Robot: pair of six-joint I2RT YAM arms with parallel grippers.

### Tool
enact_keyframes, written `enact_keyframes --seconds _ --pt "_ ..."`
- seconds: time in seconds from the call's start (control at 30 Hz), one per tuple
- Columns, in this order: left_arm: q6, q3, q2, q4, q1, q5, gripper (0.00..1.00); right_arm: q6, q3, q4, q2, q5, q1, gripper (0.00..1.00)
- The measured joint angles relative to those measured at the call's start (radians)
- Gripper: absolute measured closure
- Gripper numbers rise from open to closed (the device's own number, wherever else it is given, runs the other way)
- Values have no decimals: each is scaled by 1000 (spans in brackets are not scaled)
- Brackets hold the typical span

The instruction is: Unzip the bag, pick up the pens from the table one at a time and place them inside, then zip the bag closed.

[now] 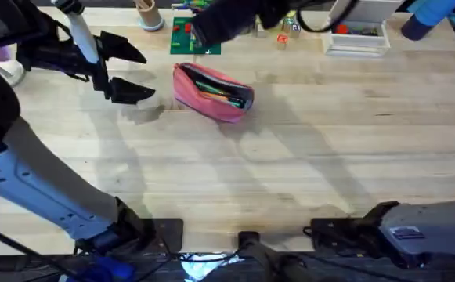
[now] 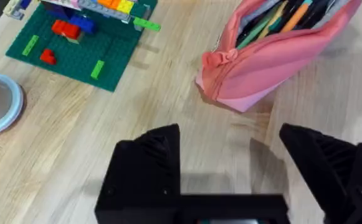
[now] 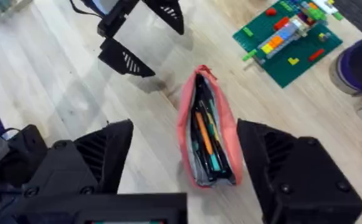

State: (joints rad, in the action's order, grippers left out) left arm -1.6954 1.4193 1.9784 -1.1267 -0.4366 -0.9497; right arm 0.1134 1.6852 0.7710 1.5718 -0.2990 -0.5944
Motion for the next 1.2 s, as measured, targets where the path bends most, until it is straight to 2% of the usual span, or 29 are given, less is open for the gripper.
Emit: enact_keyframes --seconds 0.17,0.3,0.6,1.03,1.2 --pt "0 0 0 0 0 0 6 -6 115 52 97 22 -47 5" --pt "0 0 0 0 0 0 7 -6 163 54 159 26 -78 5" --pt "0 0 0 0 0 0 7 -10 167 11 246 33 -119 5" --pt "0 0 0 0 0 0 7 -58 169 12 249 33 -123 5" --pt "0 0 0 0 0 0 7 -67 169 -60 250 33 -123 5"
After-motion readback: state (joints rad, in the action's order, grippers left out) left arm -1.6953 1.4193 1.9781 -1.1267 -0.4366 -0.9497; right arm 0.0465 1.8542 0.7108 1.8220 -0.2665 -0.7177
